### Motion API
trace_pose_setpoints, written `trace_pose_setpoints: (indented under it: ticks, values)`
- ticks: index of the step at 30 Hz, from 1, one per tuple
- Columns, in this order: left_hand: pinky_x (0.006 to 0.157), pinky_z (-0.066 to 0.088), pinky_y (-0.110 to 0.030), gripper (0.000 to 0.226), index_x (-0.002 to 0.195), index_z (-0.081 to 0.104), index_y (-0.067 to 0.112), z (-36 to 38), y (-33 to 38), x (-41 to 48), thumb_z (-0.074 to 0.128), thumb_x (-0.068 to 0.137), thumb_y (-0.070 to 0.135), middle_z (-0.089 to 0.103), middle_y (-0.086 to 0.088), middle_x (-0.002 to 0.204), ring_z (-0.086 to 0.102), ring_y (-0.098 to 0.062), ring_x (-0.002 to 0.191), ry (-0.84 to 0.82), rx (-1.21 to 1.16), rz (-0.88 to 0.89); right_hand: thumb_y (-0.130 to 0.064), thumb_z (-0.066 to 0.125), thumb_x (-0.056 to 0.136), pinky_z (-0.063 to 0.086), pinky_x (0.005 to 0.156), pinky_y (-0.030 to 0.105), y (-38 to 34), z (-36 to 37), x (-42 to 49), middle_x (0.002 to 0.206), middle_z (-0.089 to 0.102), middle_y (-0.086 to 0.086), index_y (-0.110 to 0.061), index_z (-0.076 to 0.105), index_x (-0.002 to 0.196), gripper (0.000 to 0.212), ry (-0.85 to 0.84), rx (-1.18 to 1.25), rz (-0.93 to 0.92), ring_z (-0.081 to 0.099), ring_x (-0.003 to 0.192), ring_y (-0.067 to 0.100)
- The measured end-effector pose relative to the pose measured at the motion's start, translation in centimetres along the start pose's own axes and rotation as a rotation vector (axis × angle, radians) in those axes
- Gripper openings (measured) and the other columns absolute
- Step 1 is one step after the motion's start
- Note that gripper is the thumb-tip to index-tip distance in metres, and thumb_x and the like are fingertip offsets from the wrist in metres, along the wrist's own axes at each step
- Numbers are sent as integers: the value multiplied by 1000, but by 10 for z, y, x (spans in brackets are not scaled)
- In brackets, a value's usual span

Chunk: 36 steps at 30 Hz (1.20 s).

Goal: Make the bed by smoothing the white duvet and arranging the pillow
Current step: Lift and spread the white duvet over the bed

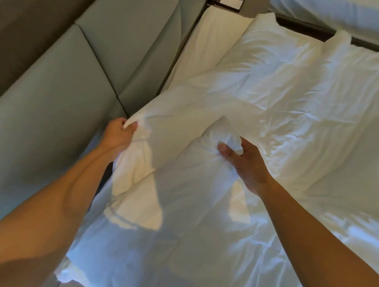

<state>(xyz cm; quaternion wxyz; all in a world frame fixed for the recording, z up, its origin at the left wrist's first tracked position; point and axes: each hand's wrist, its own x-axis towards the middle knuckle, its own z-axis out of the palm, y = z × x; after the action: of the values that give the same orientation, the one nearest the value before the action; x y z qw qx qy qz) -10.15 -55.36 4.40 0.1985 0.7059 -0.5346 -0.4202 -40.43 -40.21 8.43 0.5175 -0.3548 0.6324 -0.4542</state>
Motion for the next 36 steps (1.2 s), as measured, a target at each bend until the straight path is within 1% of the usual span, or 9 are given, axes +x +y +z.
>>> trace_pose_setpoints:
  ticks: [5,8,12,14,18,23,26,29,36]
  values:
    - [100,49,-44,71,135,56,8,0,-16,-3,34,100,66,61,-17,132,59,-39,119,-139,-7,-294,-30,80,91,59,76,35,-5,36,26,98,78,16,-6,74,106,29,-62,-181,-70,75,85,20]
    - [85,50,-37,76,127,60,8,-8,-35,-22,54,88,73,66,-10,123,64,-33,111,-232,49,-290,-32,81,92,55,77,35,-7,67,51,98,77,13,-10,73,101,25,-80,-252,-95,73,85,21]
    - [63,50,-25,6,89,70,21,-19,-88,-53,75,90,25,72,2,94,65,-15,86,-433,149,-232,-40,74,96,51,80,35,-13,101,81,99,72,20,-1,67,99,40,-123,-385,-154,68,93,34]
    - [73,58,-32,4,87,75,17,-22,-107,-62,75,88,21,76,0,88,68,-18,88,-387,-39,-159,-46,72,96,54,87,41,-9,112,90,98,71,22,2,66,100,48,-132,-423,-165,67,96,37]
    - [89,57,-44,66,100,69,9,-30,-124,-82,65,84,73,75,-8,97,70,-24,96,-218,-295,-172,-56,66,93,49,101,56,1,132,106,104,74,9,-8,68,108,51,-91,-461,-150,66,102,32]
    - [100,52,-41,81,117,72,27,-35,-111,-98,29,87,88,76,-2,118,72,-20,110,-366,-670,-388,-59,50,100,31,102,49,25,165,119,136,56,7,-25,46,146,57,-49,-877,-48,49,131,35]
    - [110,47,-39,93,135,51,39,-28,-112,-99,61,61,95,63,14,130,61,-9,120,-318,-332,-260,-64,40,101,26,115,57,40,177,113,160,32,11,-31,15,164,75,-7,-1007,42,32,146,36]
    - [102,51,-41,104,146,31,32,-16,-124,-102,75,64,79,57,9,133,60,-17,117,-240,26,-135,-58,31,105,17,124,61,42,178,75,172,13,8,-34,5,166,71,29,-1078,-120,14,158,33]
    - [73,51,-48,35,105,51,1,-9,-126,-93,44,107,35,71,-29,95,69,-47,92,72,711,19,-67,19,104,1,126,59,91,155,-5,175,-18,-10,-51,-8,162,66,-219,-1253,-195,-17,161,26]
